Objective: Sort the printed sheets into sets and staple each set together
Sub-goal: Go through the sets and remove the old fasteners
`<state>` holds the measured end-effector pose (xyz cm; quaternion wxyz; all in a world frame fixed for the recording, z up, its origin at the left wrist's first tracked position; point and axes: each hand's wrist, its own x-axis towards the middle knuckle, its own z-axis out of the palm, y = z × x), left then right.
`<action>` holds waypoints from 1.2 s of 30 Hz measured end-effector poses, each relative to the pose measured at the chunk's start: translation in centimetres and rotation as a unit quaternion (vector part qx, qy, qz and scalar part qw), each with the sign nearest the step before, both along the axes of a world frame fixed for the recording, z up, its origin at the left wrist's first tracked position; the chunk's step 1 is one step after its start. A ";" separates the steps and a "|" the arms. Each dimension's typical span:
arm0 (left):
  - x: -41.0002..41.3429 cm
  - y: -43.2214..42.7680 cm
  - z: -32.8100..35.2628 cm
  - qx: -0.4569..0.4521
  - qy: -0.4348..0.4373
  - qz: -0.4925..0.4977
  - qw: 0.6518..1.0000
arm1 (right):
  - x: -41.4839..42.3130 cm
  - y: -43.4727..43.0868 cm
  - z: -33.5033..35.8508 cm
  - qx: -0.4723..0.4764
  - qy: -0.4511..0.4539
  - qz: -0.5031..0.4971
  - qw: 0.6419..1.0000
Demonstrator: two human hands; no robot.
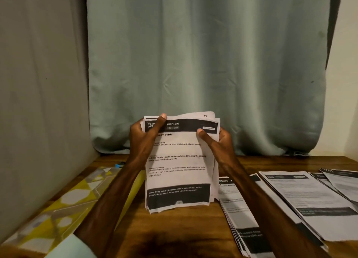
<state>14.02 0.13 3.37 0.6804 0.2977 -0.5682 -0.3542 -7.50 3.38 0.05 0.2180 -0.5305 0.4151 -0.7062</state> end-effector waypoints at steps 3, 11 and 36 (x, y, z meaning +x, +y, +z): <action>-0.6 -0.1 1.2 -0.020 -0.004 0.025 0.999 | 0.4 -0.4 1.6 -0.030 0.012 -0.021 0.999; -1.1 -1.2 0.9 0.023 0.005 0.068 0.997 | 1.5 -0.8 3.1 -0.027 -0.039 -0.120 0.992; -0.3 -0.7 0.8 -0.028 -0.061 -0.031 0.997 | -0.1 -2.4 3.6 -0.094 -0.009 -0.151 0.984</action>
